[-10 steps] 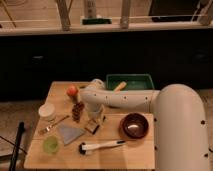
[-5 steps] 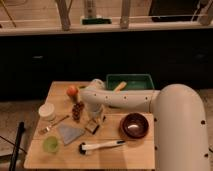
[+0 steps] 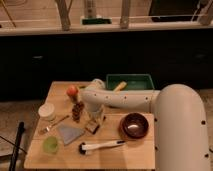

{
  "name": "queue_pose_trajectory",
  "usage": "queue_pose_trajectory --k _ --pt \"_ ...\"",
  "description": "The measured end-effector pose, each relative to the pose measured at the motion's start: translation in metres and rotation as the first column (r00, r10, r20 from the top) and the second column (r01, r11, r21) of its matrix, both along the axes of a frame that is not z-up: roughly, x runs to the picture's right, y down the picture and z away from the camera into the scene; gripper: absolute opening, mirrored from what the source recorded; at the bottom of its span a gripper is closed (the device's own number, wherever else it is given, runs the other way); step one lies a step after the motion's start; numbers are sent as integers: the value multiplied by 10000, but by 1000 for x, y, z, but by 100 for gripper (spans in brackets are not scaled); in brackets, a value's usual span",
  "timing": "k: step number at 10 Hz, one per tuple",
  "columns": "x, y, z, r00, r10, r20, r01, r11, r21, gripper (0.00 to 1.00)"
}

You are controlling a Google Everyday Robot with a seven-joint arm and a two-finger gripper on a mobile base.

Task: Wipe table surface with eraser

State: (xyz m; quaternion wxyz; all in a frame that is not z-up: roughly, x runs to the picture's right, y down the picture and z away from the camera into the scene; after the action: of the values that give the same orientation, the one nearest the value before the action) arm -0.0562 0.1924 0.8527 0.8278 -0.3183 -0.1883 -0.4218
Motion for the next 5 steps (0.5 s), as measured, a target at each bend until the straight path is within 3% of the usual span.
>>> queue_pose_trajectory --k 5 --pt "0 1 1 10000 6 1 -6 10000 -16 0"
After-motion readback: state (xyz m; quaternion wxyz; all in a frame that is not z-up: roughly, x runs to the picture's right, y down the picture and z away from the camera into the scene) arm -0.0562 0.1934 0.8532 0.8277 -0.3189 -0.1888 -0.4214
